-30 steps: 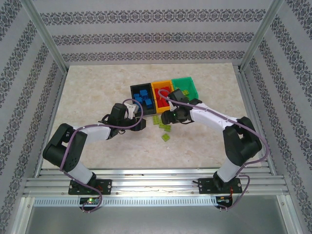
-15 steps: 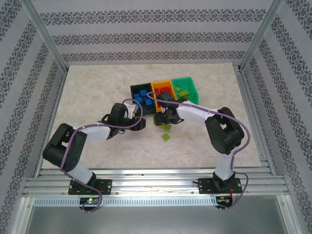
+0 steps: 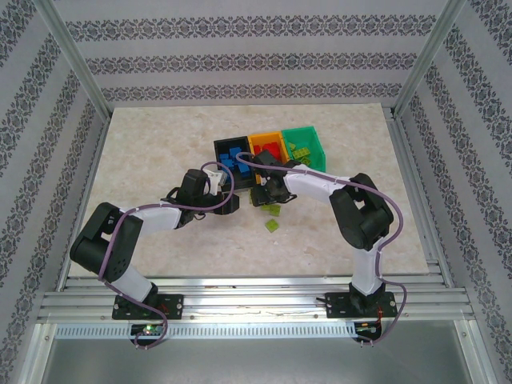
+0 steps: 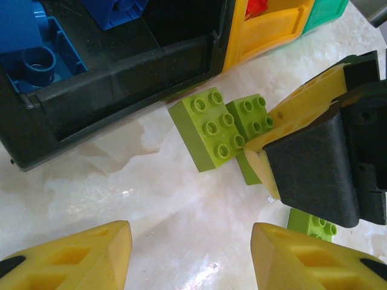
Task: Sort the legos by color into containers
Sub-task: Pick up the lego from the center of the table.
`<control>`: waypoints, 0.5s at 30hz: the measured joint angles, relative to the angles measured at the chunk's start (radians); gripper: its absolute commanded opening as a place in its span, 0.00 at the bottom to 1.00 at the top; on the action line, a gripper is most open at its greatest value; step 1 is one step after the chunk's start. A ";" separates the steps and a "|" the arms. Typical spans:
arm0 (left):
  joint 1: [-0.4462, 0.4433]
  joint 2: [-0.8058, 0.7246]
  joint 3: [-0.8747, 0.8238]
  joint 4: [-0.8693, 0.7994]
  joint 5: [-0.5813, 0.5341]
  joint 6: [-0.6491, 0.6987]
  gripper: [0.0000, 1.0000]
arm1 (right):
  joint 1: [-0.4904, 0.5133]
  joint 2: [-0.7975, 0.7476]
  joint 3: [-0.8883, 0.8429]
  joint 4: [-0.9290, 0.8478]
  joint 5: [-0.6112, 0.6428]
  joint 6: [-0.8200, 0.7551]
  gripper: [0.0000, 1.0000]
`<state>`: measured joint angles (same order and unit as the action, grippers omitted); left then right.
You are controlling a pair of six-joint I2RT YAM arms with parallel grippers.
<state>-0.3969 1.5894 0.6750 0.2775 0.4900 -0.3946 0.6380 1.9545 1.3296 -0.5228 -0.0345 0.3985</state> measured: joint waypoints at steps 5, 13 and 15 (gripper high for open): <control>0.003 0.000 0.000 0.000 0.000 -0.003 0.55 | 0.000 0.000 -0.009 -0.012 0.009 -0.001 0.52; 0.008 0.000 0.000 0.000 0.003 -0.005 0.55 | 0.002 0.000 -0.050 -0.004 0.025 0.001 0.46; 0.008 0.000 0.000 0.000 0.006 -0.006 0.55 | 0.002 0.000 -0.050 -0.005 0.032 0.008 0.38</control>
<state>-0.3893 1.5890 0.6746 0.2779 0.4961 -0.4007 0.6399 1.9545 1.2800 -0.5274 -0.0021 0.4065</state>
